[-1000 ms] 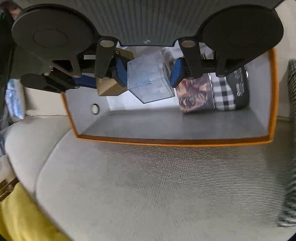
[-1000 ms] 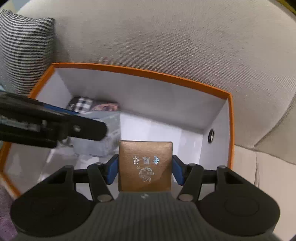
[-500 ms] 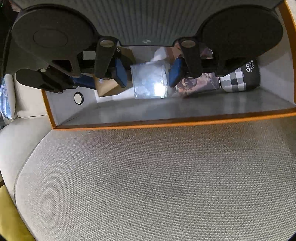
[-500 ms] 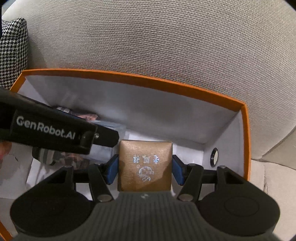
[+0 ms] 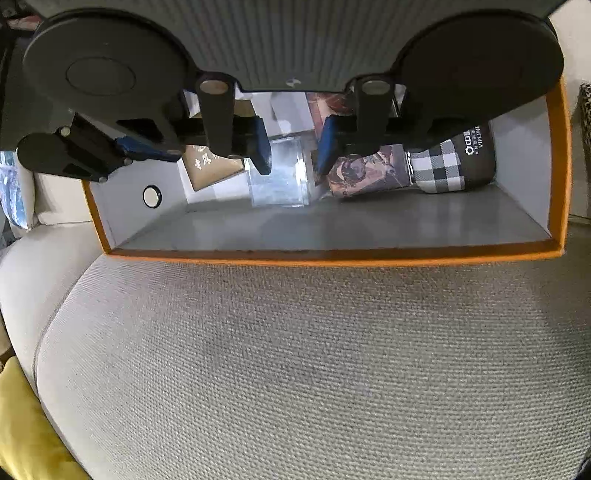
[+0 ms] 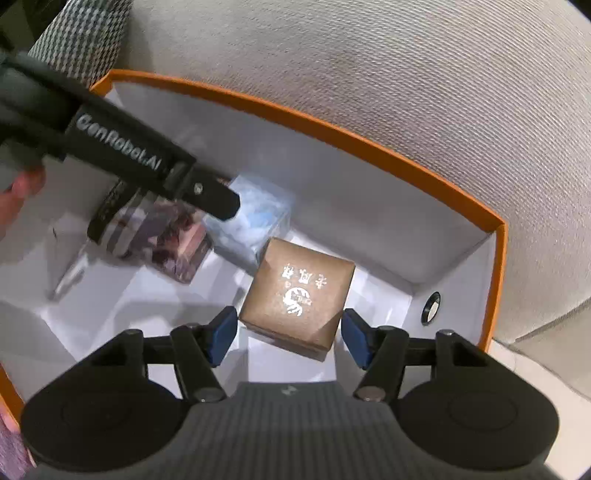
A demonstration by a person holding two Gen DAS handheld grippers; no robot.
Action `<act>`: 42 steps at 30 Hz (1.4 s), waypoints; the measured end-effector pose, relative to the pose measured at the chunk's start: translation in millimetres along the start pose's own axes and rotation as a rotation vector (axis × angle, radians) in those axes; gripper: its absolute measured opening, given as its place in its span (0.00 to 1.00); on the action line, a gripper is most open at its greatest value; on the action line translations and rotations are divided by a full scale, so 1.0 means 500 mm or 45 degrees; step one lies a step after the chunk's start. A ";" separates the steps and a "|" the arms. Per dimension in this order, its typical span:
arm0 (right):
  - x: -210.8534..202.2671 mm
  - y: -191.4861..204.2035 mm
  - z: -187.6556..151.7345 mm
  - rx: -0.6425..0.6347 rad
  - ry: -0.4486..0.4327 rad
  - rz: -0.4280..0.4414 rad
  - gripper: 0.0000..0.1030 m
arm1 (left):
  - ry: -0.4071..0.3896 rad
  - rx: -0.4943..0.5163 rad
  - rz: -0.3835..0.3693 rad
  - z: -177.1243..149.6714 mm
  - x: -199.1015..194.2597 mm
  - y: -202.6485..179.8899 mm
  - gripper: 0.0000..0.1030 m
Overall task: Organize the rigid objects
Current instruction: 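Lower the clear cube with the left tool while the right lowers the brown cube, then open both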
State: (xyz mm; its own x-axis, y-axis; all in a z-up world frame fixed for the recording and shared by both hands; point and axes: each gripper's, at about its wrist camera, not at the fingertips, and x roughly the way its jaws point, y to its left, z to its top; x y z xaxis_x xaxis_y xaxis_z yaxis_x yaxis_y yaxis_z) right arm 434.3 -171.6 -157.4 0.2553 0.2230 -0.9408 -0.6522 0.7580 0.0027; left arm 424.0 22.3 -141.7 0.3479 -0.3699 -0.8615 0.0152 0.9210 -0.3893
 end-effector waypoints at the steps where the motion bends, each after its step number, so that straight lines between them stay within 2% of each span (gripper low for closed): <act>1: 0.000 0.000 -0.001 0.009 -0.004 0.001 0.61 | 0.006 0.000 0.001 0.001 0.003 -0.007 0.30; 4: 0.007 -0.027 0.005 0.042 -0.033 -0.001 0.61 | 0.001 -0.001 0.009 -0.007 0.004 -0.013 0.28; 9: 0.015 -0.023 0.016 0.135 -0.077 -0.030 0.61 | -0.015 0.022 0.039 -0.006 -0.027 -0.005 0.28; 16: 0.020 -0.005 0.030 0.187 -0.075 -0.065 0.61 | -0.032 0.162 0.145 -0.005 -0.060 -0.006 0.28; 19: 0.022 -0.015 0.029 0.189 -0.084 -0.039 0.63 | -0.006 0.238 0.158 -0.012 -0.072 -0.008 0.29; 23: 0.021 -0.026 0.025 0.148 -0.073 -0.004 0.64 | 0.045 0.441 0.200 -0.042 -0.072 -0.024 0.29; 25: 0.014 -0.017 0.024 0.070 -0.069 0.005 0.69 | 0.103 0.575 0.224 -0.059 -0.071 -0.036 0.37; 26: 0.010 -0.012 0.021 0.024 -0.064 0.001 0.69 | 0.138 0.628 0.242 -0.065 -0.066 -0.041 0.42; 27: 0.008 -0.007 0.017 -0.023 -0.057 -0.007 0.68 | 0.176 0.689 0.272 -0.072 -0.060 -0.047 0.44; 29: 0.012 -0.002 0.010 -0.099 -0.034 -0.024 0.62 | 0.221 0.789 0.338 -0.086 -0.052 -0.054 0.47; 31: 0.022 -0.001 0.006 -0.138 -0.017 -0.041 0.48 | 0.274 0.880 0.398 -0.097 -0.042 -0.060 0.52; 36: 0.039 -0.011 0.005 -0.128 -0.026 -0.032 0.47 | 0.387 1.075 0.511 -0.128 -0.013 -0.071 0.55; 39: 0.043 -0.011 0.008 -0.136 -0.035 -0.055 0.43 | 0.407 1.168 0.602 -0.152 0.006 -0.077 0.57; 42: 0.035 -0.018 0.013 -0.109 -0.046 -0.062 0.38 | 0.407 1.169 0.613 -0.157 0.003 -0.074 0.56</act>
State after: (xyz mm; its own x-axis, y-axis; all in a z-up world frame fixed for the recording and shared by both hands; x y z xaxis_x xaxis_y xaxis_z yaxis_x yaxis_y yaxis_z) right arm 449.2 -170.5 -171.8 0.3125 0.2104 -0.9263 -0.6967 0.7136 -0.0730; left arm 350.3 -22.1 -153.9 0.2469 0.1625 -0.9553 0.6842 0.6689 0.2906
